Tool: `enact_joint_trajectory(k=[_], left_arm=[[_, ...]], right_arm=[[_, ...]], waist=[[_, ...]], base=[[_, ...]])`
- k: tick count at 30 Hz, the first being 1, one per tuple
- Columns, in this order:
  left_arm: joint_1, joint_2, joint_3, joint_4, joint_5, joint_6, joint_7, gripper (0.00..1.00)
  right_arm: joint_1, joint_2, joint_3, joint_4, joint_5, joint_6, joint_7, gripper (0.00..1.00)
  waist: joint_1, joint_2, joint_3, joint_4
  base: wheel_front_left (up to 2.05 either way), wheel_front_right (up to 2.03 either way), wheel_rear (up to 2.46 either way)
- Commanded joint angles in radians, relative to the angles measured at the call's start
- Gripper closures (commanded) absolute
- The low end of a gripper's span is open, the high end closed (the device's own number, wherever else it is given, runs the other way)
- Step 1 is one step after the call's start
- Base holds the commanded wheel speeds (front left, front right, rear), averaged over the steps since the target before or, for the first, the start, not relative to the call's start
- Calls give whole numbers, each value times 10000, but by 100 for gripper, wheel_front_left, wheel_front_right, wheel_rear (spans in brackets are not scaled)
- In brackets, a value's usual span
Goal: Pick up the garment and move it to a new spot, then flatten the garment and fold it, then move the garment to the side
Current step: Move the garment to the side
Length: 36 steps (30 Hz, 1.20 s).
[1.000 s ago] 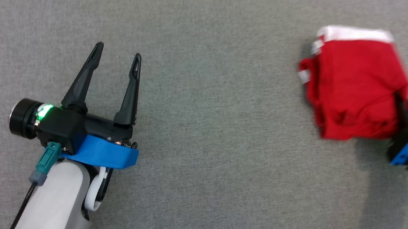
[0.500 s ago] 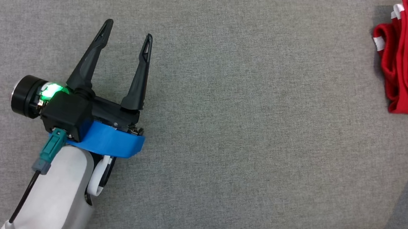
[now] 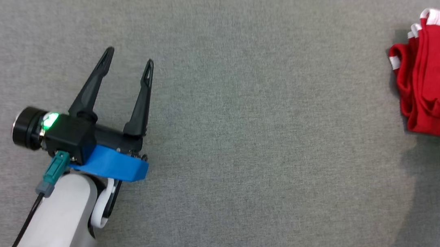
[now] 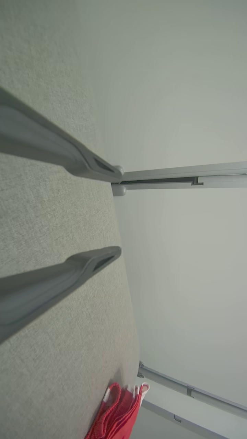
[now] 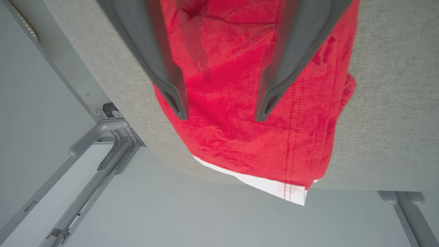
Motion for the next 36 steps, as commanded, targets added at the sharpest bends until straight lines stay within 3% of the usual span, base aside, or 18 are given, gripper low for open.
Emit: enact_joint_trajectory(k=[1, 7, 17, 24, 36], left_arm=[[182, 3, 37, 63, -59, 62, -5, 0], [991, -34, 218, 293, -374, 303, -6, 0], [1879, -43, 566, 662, -782, 657, -76, 0], [2471, 99, 630, 904, -928, 639, -110, 0], [3505, 317, 473, 1208, -1108, 487, -30, 0]], right_arm=[[358, 227, -3, -257, -90, -3, -104, 0], [1996, 1362, 279, -2105, -237, -3, -182, 0], [4334, 2532, 714, -5077, -182, -3, 493, 0], [5620, 2939, 637, -6433, -170, -3, 1208, 0], [7432, 3140, 643, -7970, -348, -3, 2118, 0]], waist=[[0, 0, -321, -127], [0, 0, -1329, 119], [0, 0, -2596, 1120], [0, 0, -3362, 1587], [0, 0, -4495, 1424]], base=[[0, 0, 0], [0, 0, 0], [0, 0, 0], [0, 0, 0], [0, 0, 0]])
